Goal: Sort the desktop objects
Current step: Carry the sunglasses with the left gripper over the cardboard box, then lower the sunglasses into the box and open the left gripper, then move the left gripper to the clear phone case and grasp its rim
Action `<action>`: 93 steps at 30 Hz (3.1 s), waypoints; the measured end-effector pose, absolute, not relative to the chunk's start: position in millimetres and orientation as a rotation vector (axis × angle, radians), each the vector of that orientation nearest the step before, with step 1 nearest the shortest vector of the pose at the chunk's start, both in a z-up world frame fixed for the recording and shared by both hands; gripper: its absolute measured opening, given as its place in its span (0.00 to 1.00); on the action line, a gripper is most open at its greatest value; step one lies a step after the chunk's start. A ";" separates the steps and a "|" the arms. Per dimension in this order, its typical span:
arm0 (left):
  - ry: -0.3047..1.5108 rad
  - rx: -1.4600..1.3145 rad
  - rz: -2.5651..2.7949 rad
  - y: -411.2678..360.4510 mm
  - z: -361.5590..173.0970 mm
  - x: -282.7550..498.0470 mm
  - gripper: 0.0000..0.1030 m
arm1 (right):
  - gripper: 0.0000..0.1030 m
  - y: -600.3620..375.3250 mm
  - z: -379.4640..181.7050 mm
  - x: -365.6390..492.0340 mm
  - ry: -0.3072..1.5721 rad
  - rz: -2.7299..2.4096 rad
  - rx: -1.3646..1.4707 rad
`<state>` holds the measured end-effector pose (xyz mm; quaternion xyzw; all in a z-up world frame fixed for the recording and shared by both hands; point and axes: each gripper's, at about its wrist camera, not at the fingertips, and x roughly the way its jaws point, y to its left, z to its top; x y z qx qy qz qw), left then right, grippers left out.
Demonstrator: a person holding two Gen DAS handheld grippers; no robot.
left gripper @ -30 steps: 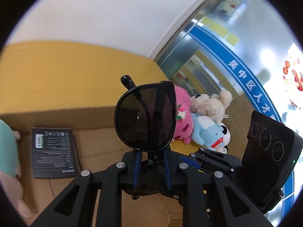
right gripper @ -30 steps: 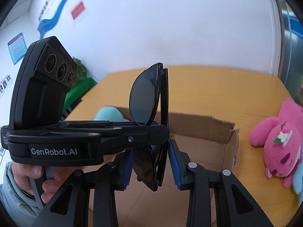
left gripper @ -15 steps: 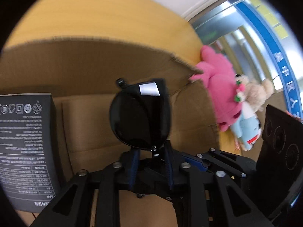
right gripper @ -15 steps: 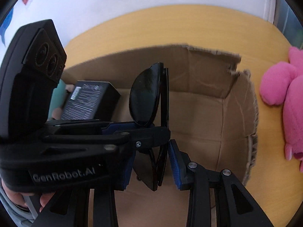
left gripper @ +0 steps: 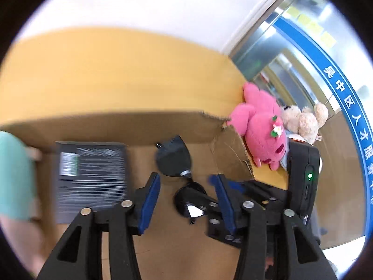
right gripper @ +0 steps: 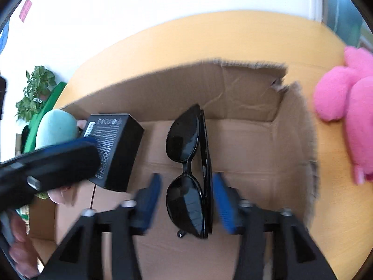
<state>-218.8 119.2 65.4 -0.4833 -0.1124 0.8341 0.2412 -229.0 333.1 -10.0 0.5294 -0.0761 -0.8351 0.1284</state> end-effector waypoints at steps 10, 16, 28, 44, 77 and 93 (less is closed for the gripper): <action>-0.017 -0.853 2.795 84.2 141.1 -71.2 0.79 | 1.00 333.5 89.1 -71.7 -0.237 -2.645 1.102; 0.026 -0.717 2.918 75.2 142.2 9.4 0.81 | 1.00 287.3 109.5 14.3 -0.056 -2.757 0.941; 0.116 -0.664 3.012 70.4 135.5 79.9 0.81 | 1.00 258.8 115.4 72.4 0.078 -2.837 0.870; 0.051 -0.771 2.937 67.2 115.9 71.2 0.81 | 1.00 267.5 102.0 69.8 0.043 -2.859 0.899; -0.071 -1.090 2.830 -28.5 59.7 69.8 0.81 | 1.00 237.8 61.1 67.2 0.037 -2.656 1.071; -0.215 -1.336 2.668 -77.2 -12.9 71.2 0.78 | 0.64 152.7 -42.0 60.6 0.041 -2.269 1.320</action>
